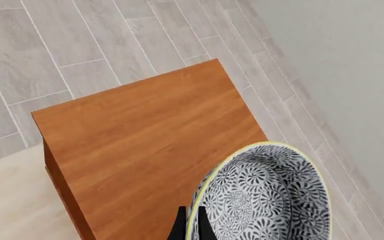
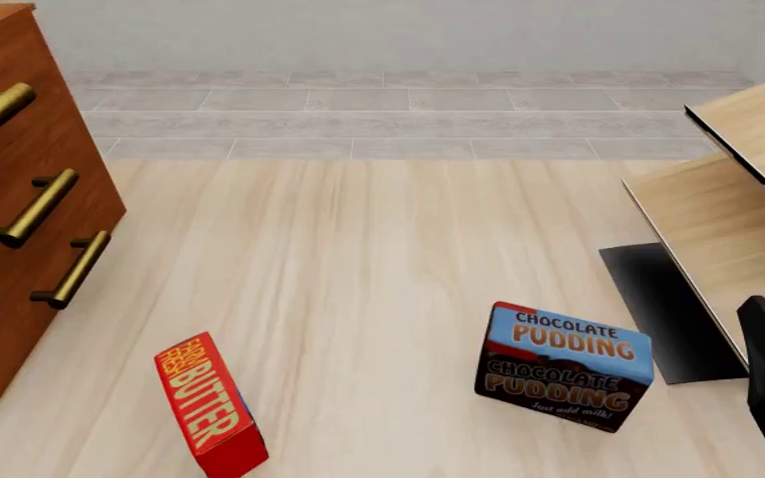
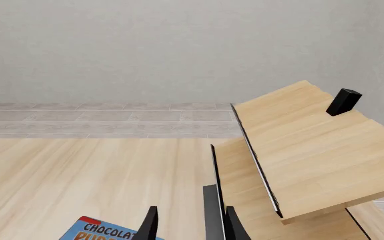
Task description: Close the top drawer of the cabinet and put the bowl on top of it.
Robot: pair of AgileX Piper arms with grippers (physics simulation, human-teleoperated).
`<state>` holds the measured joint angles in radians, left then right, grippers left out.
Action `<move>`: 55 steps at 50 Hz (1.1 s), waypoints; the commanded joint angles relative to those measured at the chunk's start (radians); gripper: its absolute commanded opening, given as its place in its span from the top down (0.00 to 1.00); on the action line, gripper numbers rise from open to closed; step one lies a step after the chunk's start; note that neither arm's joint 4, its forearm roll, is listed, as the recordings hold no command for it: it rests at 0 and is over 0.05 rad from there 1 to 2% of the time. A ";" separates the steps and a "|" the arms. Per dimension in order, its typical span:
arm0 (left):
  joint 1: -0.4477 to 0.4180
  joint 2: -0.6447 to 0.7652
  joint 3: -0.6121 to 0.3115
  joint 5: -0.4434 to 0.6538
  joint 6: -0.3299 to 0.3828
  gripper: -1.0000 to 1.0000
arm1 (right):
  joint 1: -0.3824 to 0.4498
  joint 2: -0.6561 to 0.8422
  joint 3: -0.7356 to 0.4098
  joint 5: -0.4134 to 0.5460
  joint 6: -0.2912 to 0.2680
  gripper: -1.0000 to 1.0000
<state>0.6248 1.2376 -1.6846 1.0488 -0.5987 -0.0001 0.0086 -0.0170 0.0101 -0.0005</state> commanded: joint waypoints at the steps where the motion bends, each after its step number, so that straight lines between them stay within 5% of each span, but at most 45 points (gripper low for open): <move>1: 0.010 0.033 -0.034 -0.001 0.008 1.00 | 0.000 -0.002 0.004 -0.002 0.000 0.00; 3: 0.011 0.038 -0.028 -0.007 0.006 1.00 | 0.000 -0.002 0.004 -0.002 0.000 0.00; 5: 0.023 0.002 0.117 -0.117 0.016 1.00 | 0.000 -0.002 0.004 -0.002 0.000 0.00; 7: 0.020 0.033 0.030 -0.061 0.016 1.00 | 0.000 -0.002 0.004 -0.002 0.000 0.00; 8: 0.016 0.013 0.090 -0.098 0.014 1.00 | 0.000 -0.002 0.004 -0.002 0.000 0.00; 9: 0.016 0.053 -0.025 -0.026 0.014 1.00 | 0.000 -0.002 0.004 -0.002 0.000 0.00; 11: 0.009 0.009 0.118 -0.116 0.010 1.00 | 0.000 -0.002 0.004 -0.002 0.000 0.00; 13: 0.012 0.056 -0.005 -0.046 0.009 1.00 | 0.000 -0.002 0.004 -0.002 0.000 0.00; 14: 0.011 0.039 0.055 -0.087 0.012 1.00 | 0.000 -0.002 0.004 -0.002 0.000 0.00; 15: 0.011 0.070 -0.025 -0.036 0.013 1.00 | 0.000 -0.002 0.004 -0.002 0.000 0.00; 17: 0.011 0.064 0.000 -0.055 0.014 1.00 | 0.000 -0.002 0.004 -0.002 0.000 0.00; 19: 0.014 0.036 0.120 -0.144 0.017 1.00 | 0.000 -0.002 0.004 -0.002 0.000 0.00; 22: 0.013 0.046 0.127 -0.161 0.016 1.00 | 0.000 -0.002 0.004 -0.002 0.000 0.00; 30: 0.016 0.093 0.096 -0.173 0.020 1.00 | 0.000 -0.002 0.004 -0.002 0.000 0.00; 33: 0.014 0.134 -0.045 -0.070 0.018 1.00 | 0.000 -0.002 0.004 -0.002 0.000 0.00; 55: -0.001 0.198 -0.015 -0.133 0.020 1.00 | 0.000 -0.002 0.004 -0.002 0.000 0.00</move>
<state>0.6316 1.4139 -1.7085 0.9402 -0.5840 -0.0001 0.0087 -0.0170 0.0101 -0.0005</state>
